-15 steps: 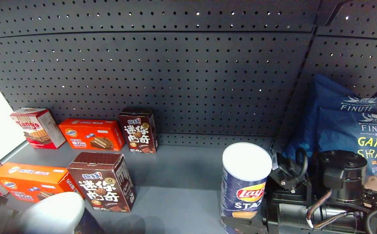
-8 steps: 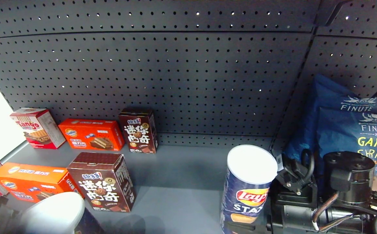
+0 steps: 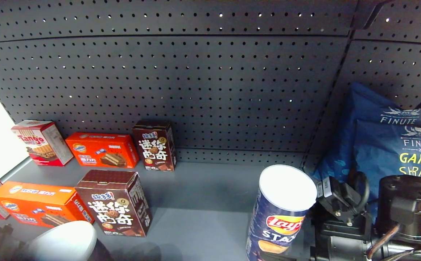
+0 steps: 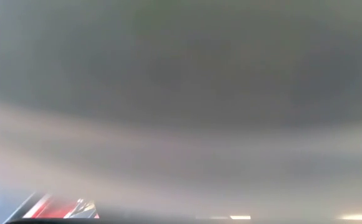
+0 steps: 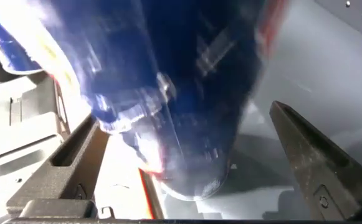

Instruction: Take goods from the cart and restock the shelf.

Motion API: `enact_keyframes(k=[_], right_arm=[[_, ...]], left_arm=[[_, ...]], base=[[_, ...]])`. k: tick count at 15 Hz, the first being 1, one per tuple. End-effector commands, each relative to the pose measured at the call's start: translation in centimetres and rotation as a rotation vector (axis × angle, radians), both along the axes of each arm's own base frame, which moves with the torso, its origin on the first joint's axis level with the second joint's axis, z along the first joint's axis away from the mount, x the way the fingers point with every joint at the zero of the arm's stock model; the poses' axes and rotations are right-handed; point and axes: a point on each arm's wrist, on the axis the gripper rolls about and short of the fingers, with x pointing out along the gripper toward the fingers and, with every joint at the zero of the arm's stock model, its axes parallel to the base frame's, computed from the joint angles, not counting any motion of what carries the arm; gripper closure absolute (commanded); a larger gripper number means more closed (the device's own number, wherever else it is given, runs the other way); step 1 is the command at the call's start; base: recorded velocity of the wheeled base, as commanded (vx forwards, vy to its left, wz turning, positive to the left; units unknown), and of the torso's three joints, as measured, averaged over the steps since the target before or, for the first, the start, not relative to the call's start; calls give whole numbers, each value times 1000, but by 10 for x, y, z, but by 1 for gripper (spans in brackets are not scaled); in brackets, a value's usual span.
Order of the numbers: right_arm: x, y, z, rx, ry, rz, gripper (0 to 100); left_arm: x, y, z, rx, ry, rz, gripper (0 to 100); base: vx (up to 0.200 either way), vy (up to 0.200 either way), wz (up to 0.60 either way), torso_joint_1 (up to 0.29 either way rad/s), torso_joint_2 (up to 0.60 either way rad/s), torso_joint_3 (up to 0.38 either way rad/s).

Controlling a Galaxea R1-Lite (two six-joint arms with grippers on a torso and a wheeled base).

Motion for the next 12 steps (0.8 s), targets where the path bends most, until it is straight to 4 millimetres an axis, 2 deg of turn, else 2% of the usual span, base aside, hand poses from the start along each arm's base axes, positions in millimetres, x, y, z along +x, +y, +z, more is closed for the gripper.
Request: enact_keyframes(k=[1, 8, 12], right_arm=[[-9, -8, 1, 5, -6, -4, 0], [-16, -20, 2, 10, -14, -29, 0], [-46, -42, 18, 20, -25, -32, 0]], left_arm=[[0, 0, -1, 1, 2, 0, 100], [0, 0, 0, -1, -1, 1, 100], [6, -5, 13, -14, -29, -20, 100]], base=[[0, 0, 0, 0, 0, 0], [0, 0, 0, 0, 0, 0], [0, 0, 0, 0, 0, 0]])
